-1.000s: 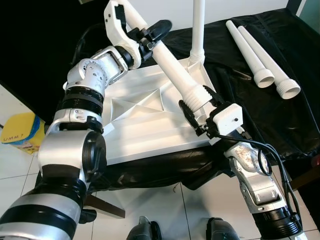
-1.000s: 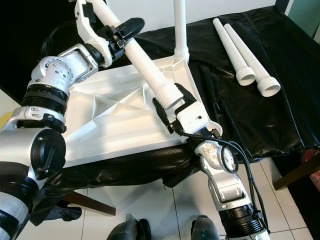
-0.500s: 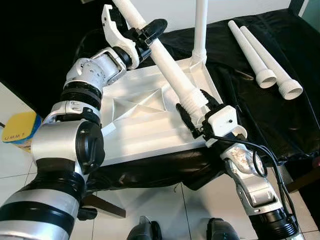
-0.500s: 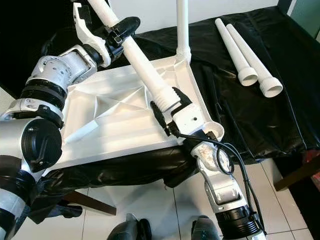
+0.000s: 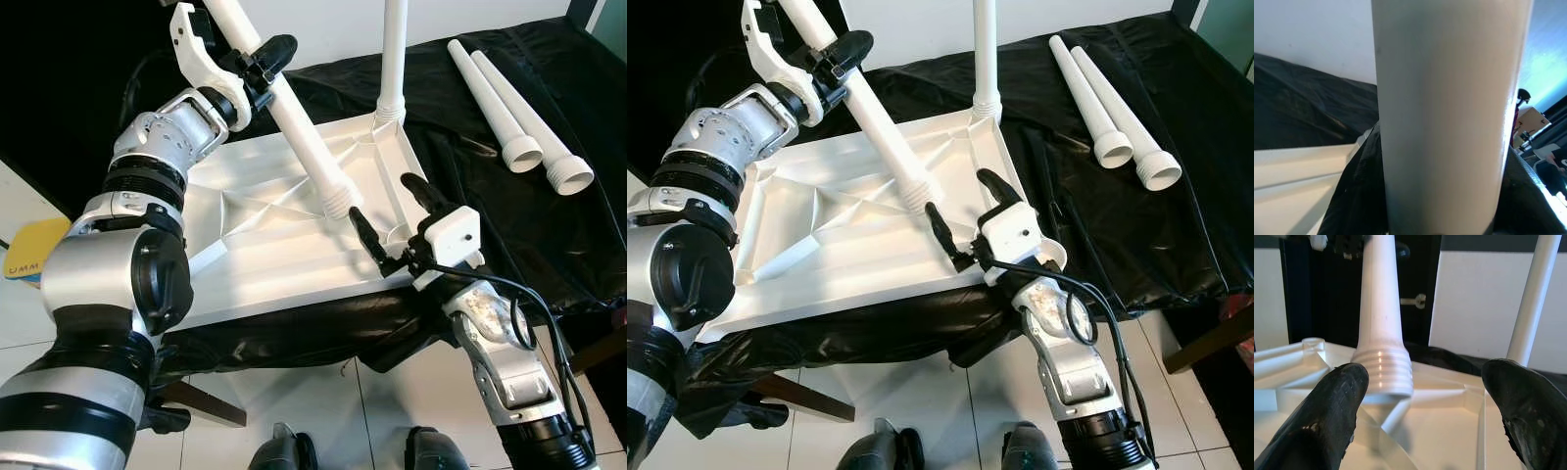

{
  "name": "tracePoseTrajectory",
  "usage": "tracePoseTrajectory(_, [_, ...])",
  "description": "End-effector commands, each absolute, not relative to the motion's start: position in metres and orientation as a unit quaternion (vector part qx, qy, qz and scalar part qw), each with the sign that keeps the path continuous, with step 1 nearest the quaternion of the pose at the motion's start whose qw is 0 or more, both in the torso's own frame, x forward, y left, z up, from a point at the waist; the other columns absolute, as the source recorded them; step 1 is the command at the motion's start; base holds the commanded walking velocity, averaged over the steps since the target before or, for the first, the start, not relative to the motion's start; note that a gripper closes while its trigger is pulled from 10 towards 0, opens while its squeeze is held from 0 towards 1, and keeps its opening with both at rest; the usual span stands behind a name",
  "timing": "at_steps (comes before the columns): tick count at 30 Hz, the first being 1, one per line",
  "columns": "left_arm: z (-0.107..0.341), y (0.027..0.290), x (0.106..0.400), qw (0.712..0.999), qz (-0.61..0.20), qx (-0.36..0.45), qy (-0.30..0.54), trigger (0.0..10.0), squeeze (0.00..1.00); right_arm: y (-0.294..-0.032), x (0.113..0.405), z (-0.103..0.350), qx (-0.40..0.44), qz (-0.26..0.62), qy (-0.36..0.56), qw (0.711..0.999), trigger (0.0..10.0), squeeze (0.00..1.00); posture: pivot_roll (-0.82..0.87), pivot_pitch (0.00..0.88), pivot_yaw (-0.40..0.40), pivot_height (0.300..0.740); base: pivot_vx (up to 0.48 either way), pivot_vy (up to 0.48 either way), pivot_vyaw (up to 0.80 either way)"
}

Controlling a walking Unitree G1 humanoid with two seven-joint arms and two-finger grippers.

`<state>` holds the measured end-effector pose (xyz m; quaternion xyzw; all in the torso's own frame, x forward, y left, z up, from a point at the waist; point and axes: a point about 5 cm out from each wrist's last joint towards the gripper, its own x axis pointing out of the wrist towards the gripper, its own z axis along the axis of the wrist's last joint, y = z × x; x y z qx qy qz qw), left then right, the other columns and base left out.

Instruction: Building children table

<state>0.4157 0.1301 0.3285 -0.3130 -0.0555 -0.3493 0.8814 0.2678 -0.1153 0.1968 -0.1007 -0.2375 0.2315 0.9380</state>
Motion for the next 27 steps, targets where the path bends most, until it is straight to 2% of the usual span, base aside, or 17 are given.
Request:
tracePoseTrajectory(1, [0.339, 0.133, 0.414, 0.882, -0.364, -0.287, -0.082, 10.0, 0.0, -0.113, 0.266, 0.195, -0.091, 0.237, -0.227, 0.94, 10.0, 0.0, -0.19, 0.087, 0.125, 0.74, 0.0, 0.0, 0.0])
tracePoseTrajectory(8, [0.344, 0.114, 0.41, 0.888, -0.388, -0.215, -0.118, 10.0, 0.0, -0.103, 0.273, 0.202, -0.061, 0.246, -0.204, 0.946, 10.0, 0.0, -0.19, 0.082, 0.116, 0.74, 0.0, 0.0, 0.0])
tracePoseTrajectory(15, [0.347, 0.103, 0.406, 0.887, -0.397, -0.194, -0.138, 10.0, 0.0, -0.099, 0.277, 0.206, -0.058, 0.242, -0.199, 0.948, 10.0, 0.0, -0.18, 0.08, 0.11, 0.74, 0.0, 0.0, 0.0])
tracePoseTrajectory(27, [0.348, 0.06, 0.381, 0.873, -0.425, -0.124, -0.203, 10.0, 0.0, -0.089, 0.298, 0.213, -0.076, 0.194, -0.162, 0.965, 10.0, 0.0, -0.17, 0.08, 0.101, 0.74, 0.0, 0.0, 0.0])
